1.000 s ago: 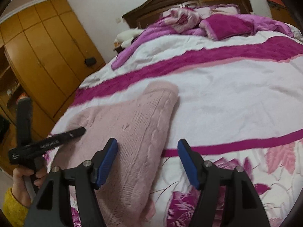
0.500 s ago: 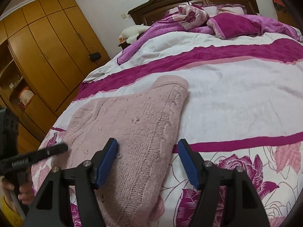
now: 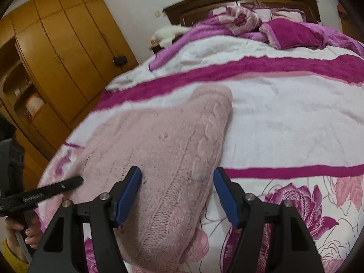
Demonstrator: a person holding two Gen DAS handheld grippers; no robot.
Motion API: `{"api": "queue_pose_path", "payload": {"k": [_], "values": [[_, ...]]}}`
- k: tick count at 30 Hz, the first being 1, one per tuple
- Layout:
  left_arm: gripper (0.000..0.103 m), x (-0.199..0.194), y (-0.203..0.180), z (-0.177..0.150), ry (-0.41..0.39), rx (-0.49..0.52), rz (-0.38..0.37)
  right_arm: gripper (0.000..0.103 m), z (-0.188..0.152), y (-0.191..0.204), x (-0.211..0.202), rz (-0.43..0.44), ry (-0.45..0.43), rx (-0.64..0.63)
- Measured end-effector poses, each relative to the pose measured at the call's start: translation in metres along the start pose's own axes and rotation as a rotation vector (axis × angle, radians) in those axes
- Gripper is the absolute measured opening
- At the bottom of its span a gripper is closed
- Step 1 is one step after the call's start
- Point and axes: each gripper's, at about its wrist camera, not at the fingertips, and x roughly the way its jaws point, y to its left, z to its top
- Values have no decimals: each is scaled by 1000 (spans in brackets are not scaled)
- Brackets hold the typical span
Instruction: Fold small clothes
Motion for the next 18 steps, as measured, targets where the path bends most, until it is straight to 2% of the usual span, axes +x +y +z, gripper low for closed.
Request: {"api": "queue_pose_path", "payload": {"k": [2,4,8,9,13,16,18], "values": [[6,-6,-1,1,-22,-8,20,70,-2,-1,6,7,25,1],[6,-17,-5,6,-38,-14,27,71,-2,-4,5,16,30,21],[6,-40,-24,20,-123,52,58,71,3,-6,-10,12,-34,29],[6,-41,-28,25,-139,69,53,68,4,-7,-17,25,-66,36],[6,-31,-48,46,-143,148,7,37,7,-8,-31,85,-160,41],[6,0,-56,61,-129,176,11,35,6,-8,-27,92,-160,32],[6,18,-52,65,-109,172,40,35,5,-9,-15,67,-112,29]]}}
